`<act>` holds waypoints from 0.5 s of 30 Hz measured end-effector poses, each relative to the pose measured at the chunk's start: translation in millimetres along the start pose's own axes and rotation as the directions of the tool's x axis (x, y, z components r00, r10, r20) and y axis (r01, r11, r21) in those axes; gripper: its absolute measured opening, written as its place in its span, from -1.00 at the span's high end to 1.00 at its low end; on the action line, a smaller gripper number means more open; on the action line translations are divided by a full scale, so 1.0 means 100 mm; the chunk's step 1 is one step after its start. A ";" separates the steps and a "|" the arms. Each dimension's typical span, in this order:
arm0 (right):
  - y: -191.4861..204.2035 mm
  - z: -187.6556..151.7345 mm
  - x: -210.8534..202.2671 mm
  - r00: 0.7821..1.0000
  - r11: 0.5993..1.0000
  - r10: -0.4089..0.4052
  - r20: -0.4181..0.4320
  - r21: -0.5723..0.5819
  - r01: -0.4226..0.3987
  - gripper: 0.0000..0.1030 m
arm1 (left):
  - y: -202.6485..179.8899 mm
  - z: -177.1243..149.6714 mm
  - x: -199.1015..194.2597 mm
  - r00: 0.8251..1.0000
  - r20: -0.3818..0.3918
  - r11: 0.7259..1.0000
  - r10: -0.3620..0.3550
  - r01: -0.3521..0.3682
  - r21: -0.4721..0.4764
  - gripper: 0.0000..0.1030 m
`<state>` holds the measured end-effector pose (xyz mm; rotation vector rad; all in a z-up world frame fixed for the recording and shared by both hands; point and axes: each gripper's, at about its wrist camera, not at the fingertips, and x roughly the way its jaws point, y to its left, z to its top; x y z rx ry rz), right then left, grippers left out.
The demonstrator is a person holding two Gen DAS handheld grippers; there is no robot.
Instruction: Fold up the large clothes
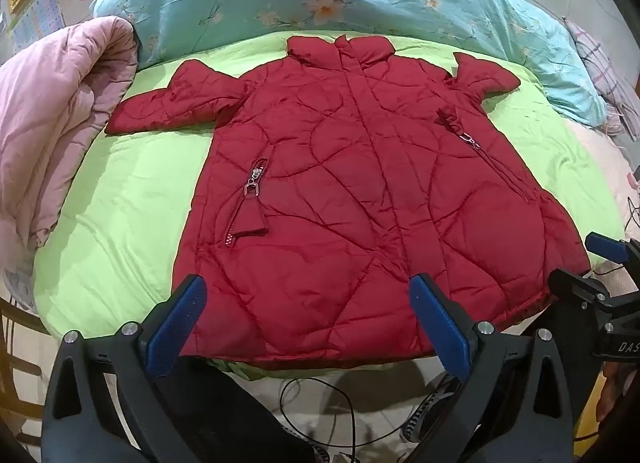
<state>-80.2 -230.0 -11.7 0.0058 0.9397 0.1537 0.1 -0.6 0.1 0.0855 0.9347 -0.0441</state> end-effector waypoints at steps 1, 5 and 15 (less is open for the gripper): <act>0.00 0.00 0.00 1.000 1.000 0.000 0.001 0.001 0.000 -1.00 | -0.01 0.00 0.00 1.000 0.001 1.000 -0.001 0.001 0.001 -0.97; -0.01 0.02 0.00 1.000 1.000 0.000 0.007 0.001 0.000 -1.00 | -0.04 0.01 -0.01 1.000 0.001 1.000 -0.001 0.001 0.001 -0.97; 0.00 0.05 -0.01 1.000 1.000 -0.002 0.006 0.001 0.002 -1.00 | -0.04 0.00 -0.01 1.000 -0.008 1.000 -0.014 0.014 -0.008 -0.97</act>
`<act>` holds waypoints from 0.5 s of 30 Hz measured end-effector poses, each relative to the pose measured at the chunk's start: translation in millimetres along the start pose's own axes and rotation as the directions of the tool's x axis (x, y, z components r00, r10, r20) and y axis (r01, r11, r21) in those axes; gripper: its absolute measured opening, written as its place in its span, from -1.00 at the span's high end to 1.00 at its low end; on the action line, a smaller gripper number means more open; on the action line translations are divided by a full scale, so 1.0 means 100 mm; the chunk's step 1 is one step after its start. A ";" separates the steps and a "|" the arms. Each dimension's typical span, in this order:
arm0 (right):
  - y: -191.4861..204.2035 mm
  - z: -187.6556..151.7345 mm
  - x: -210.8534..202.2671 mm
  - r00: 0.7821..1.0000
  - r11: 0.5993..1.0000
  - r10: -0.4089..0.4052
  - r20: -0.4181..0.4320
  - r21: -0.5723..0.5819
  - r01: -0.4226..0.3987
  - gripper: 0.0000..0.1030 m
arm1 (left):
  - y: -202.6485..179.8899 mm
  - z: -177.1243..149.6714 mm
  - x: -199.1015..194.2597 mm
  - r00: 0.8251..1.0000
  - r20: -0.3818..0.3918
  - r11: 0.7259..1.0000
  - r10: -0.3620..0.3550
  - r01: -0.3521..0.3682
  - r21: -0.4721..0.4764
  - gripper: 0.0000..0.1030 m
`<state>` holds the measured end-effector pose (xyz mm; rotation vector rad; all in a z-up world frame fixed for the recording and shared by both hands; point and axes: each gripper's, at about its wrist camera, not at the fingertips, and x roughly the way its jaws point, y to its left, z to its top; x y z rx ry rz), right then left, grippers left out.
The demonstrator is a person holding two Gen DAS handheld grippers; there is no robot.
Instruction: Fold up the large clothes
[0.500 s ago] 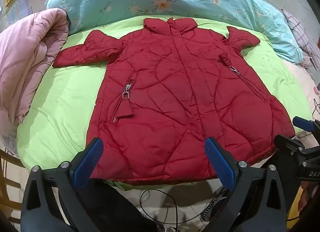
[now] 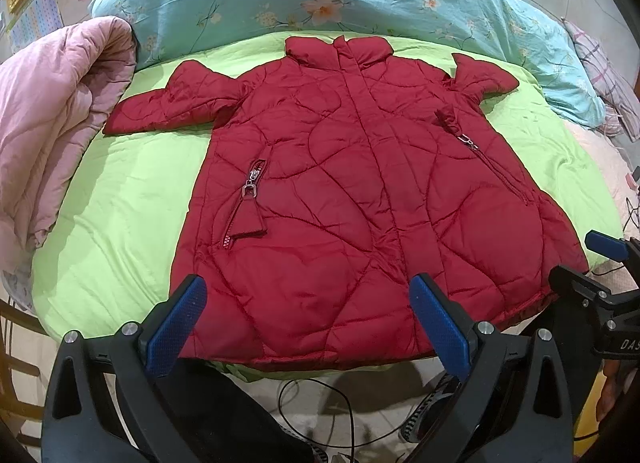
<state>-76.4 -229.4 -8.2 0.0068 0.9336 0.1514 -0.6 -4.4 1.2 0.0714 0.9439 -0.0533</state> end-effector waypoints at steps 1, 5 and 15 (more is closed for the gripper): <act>0.00 -0.02 0.00 1.000 1.000 -0.003 0.000 -0.002 0.003 -1.00 | 0.01 0.01 0.01 1.000 0.000 1.000 -0.002 0.002 0.000 -0.97; 0.00 -0.03 0.00 1.000 1.000 -0.003 0.002 -0.002 0.003 -1.00 | 0.02 0.01 0.02 1.000 -0.006 1.000 -0.005 0.005 0.001 -0.97; 0.01 0.00 0.02 1.000 1.000 0.004 -0.015 0.001 -0.004 -1.00 | 0.05 0.03 0.07 1.000 -0.017 1.000 -0.022 0.022 -0.008 -0.97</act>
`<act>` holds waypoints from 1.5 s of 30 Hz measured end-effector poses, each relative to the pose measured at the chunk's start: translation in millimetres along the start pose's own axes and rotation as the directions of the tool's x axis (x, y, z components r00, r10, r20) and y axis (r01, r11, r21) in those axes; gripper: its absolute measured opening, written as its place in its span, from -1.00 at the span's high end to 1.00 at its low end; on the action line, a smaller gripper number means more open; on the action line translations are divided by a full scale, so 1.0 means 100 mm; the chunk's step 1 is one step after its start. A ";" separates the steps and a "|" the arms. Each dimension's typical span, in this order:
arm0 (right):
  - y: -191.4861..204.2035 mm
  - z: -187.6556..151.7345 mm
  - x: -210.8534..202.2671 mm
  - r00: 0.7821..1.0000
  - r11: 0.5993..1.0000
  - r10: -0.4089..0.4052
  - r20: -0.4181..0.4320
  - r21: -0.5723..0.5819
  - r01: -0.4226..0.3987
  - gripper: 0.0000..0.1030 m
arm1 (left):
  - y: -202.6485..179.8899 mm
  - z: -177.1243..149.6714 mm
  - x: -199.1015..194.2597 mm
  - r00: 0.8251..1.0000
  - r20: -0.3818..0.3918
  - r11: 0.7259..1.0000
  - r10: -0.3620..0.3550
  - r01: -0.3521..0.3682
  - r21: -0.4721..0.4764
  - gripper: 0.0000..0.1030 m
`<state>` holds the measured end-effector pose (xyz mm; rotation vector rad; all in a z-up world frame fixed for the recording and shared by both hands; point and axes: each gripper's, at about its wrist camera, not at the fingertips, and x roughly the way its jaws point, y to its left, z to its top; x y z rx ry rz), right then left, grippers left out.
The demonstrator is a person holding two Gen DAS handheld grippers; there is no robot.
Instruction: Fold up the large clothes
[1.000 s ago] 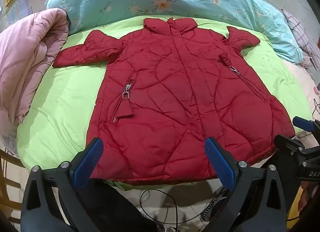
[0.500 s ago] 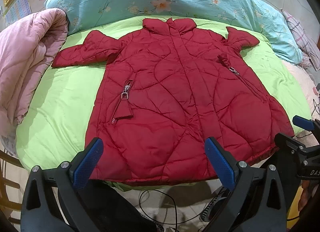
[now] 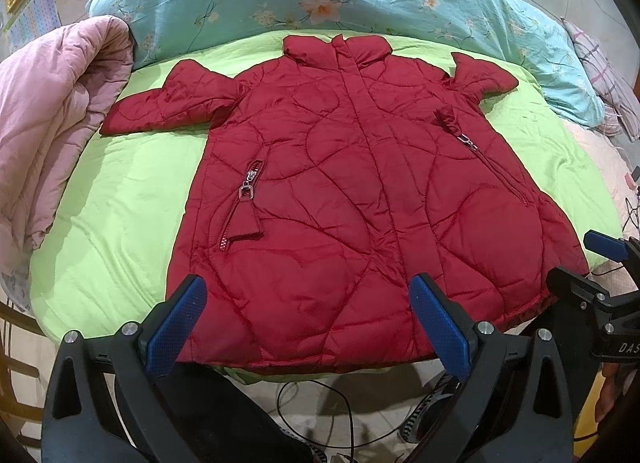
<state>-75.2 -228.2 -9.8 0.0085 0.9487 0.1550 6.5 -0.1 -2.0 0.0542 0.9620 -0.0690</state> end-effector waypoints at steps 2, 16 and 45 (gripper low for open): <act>0.00 0.00 0.00 1.000 1.000 0.005 -0.011 0.004 -0.004 -1.00 | 0.00 0.00 0.01 1.000 0.002 1.000 0.005 -0.005 0.004 -0.97; -0.01 0.02 0.00 0.999 1.000 -0.004 0.047 -0.005 0.004 -1.00 | -0.02 0.01 0.02 0.999 0.041 1.000 0.022 -0.023 0.013 -0.97; -0.16 0.22 0.16 0.999 1.000 -0.013 0.037 0.002 0.013 -1.00 | 0.04 0.18 0.22 1.000 0.005 1.000 0.030 -0.030 -0.001 -0.97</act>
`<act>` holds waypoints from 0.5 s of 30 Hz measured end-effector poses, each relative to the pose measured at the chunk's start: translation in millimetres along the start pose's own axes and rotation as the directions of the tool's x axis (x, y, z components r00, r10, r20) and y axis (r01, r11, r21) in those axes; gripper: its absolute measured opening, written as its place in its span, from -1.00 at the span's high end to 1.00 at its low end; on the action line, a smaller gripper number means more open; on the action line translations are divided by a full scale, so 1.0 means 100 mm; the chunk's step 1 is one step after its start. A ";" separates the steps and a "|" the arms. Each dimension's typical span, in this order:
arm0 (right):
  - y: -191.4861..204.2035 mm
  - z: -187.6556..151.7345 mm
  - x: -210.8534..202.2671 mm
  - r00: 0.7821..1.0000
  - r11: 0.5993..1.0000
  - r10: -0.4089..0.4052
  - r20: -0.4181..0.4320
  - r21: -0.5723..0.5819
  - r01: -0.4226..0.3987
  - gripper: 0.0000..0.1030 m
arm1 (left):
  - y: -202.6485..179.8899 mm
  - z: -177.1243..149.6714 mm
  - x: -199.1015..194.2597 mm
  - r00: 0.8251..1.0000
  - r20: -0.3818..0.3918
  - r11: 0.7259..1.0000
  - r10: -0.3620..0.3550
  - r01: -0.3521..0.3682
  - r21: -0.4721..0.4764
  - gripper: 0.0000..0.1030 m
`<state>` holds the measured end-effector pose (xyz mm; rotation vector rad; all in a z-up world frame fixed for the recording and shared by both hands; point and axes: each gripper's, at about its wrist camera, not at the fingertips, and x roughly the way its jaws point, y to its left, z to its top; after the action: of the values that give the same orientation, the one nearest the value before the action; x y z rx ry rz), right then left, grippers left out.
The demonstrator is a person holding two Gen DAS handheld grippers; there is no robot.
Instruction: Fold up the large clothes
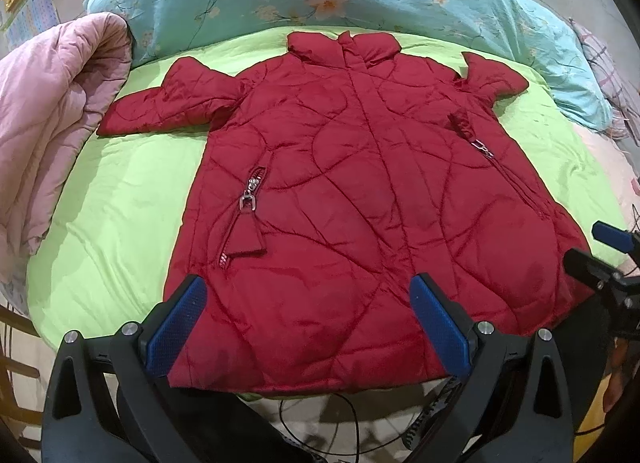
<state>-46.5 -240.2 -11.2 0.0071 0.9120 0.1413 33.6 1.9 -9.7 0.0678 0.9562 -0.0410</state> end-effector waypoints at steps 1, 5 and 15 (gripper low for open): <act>-0.01 0.02 0.01 1.000 1.000 -0.002 0.002 0.000 0.002 -1.00 | 0.00 0.01 0.01 1.000 0.002 1.000 0.003 -0.003 0.000 -0.97; -0.11 0.13 0.06 1.000 1.000 -0.013 0.014 0.007 0.013 -1.00 | 0.03 0.09 0.08 1.000 0.005 1.000 0.009 -0.009 -0.006 -0.97; -0.40 0.43 0.24 0.999 0.998 0.005 0.037 0.055 -0.008 -1.00 | 0.03 0.31 0.28 1.000 0.013 1.000 0.027 -0.027 -0.003 -0.97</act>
<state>7.1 -274.5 -6.4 0.0636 0.8788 0.1217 75.4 2.5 -14.4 0.0782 0.9426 -0.0149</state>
